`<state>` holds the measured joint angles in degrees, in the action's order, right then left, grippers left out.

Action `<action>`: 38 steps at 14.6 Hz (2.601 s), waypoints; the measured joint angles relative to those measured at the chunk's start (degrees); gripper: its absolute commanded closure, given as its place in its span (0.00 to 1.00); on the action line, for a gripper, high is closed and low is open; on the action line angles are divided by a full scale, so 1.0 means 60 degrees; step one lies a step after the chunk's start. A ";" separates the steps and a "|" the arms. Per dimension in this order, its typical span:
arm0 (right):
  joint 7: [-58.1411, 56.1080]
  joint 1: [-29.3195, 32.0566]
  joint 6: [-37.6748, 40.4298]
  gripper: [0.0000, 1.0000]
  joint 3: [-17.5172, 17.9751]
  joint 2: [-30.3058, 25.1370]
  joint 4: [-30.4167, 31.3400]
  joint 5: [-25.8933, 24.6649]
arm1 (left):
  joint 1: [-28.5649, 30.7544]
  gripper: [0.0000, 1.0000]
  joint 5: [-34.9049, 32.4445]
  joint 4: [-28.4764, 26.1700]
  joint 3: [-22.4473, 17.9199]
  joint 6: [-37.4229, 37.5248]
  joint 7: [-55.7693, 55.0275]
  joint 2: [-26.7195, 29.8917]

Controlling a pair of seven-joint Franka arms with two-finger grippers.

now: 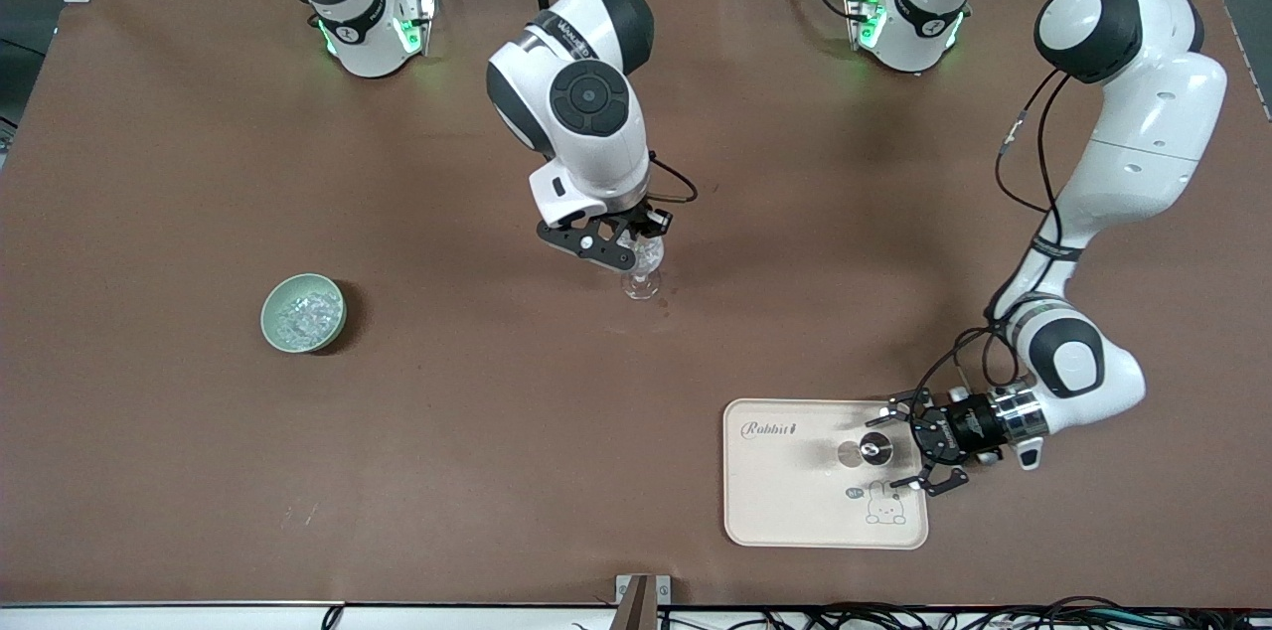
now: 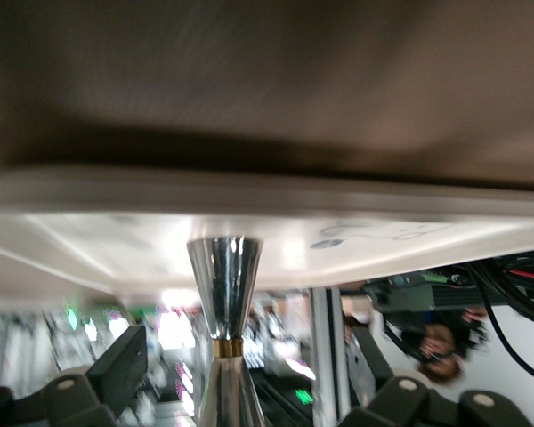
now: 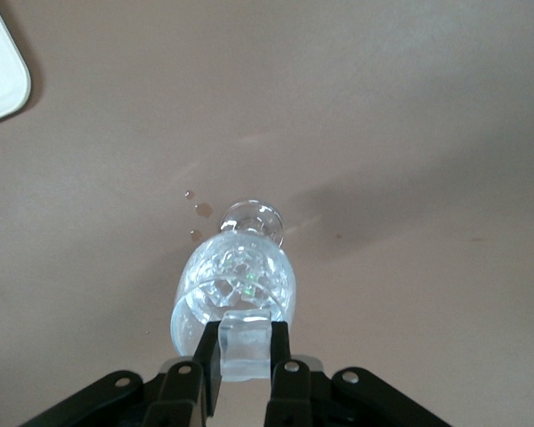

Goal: Pour wine and add ice with both arms

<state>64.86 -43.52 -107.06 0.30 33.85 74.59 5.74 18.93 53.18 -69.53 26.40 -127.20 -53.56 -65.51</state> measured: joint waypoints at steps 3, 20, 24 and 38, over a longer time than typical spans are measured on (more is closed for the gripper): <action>0.0030 -0.0043 -0.0001 0.99 -0.0001 0.0001 -0.0025 0.0000 | 0.0121 0.00 -0.2695 0.0081 -0.0029 0.0581 -0.0193 0.0727; 0.0031 -0.0067 -0.0066 0.00 -0.0086 0.0172 -0.0232 -0.0002 | -0.1805 0.00 -0.9799 0.0100 0.0159 0.5191 0.0113 0.6198; 0.0029 0.0232 0.0214 0.00 -0.0471 -0.0490 -0.0691 -0.0745 | -0.1789 0.00 -0.9910 0.0066 0.0060 0.5918 0.2434 0.7147; -0.6193 0.5287 0.3733 0.00 -0.0591 -0.3729 -0.0710 -0.1884 | -0.1975 0.00 -0.9910 -0.1347 -0.1331 0.7277 0.6873 0.9806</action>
<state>27.70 -11.80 -84.66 -3.25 11.47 70.33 -5.57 7.09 -6.28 -77.61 18.42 -83.54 -12.32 -6.68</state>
